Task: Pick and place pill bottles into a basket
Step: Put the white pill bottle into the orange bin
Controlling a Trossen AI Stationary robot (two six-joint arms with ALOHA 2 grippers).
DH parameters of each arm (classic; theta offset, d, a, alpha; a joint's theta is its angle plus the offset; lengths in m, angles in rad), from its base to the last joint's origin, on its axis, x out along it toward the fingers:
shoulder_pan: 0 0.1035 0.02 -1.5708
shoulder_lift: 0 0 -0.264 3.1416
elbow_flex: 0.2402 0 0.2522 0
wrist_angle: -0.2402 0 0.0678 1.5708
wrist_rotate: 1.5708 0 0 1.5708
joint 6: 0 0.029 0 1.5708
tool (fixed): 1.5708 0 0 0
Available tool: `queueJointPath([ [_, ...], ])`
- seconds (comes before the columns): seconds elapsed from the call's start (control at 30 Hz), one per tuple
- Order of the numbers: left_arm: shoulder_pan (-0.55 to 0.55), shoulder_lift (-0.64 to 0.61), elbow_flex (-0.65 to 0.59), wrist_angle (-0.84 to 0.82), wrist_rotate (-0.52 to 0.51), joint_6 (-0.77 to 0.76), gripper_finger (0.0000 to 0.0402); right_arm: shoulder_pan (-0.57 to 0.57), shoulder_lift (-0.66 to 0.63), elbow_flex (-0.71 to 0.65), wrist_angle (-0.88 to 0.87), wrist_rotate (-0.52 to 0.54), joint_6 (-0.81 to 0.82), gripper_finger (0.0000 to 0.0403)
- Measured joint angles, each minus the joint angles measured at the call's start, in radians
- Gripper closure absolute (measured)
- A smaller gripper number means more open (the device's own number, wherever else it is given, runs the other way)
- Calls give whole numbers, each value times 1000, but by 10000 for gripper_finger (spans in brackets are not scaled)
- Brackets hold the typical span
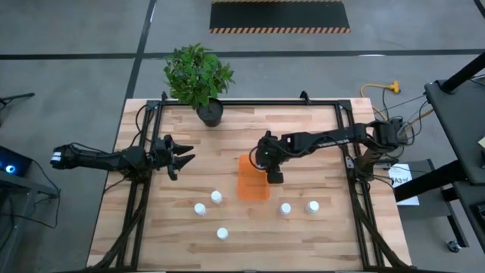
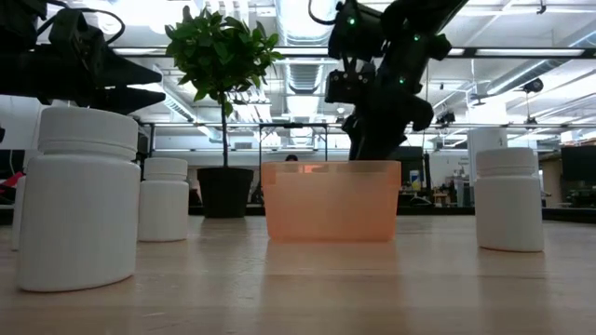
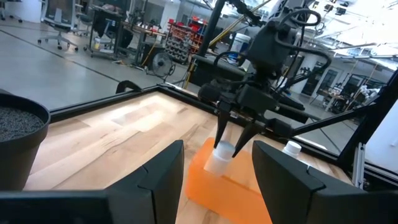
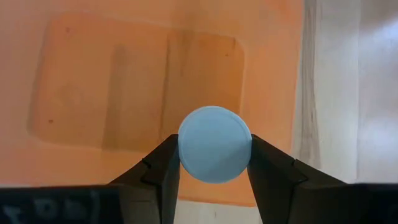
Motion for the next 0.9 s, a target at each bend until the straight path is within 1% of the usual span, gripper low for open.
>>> queueJointPath([
  [0.27,0,0,0,0,0,0,228,-5,2,0,-2,4,-1,254],
  [0.5,0,1,0,0,0,0,228,-5,2,-2,-16,4,-1,214],
  [0.6,0,2,0,0,0,0,228,-5,2,-2,-16,4,-2,204],
  [0.9,0,2,0,0,0,0,228,-5,-19,3,-27,3,-9,201],
])
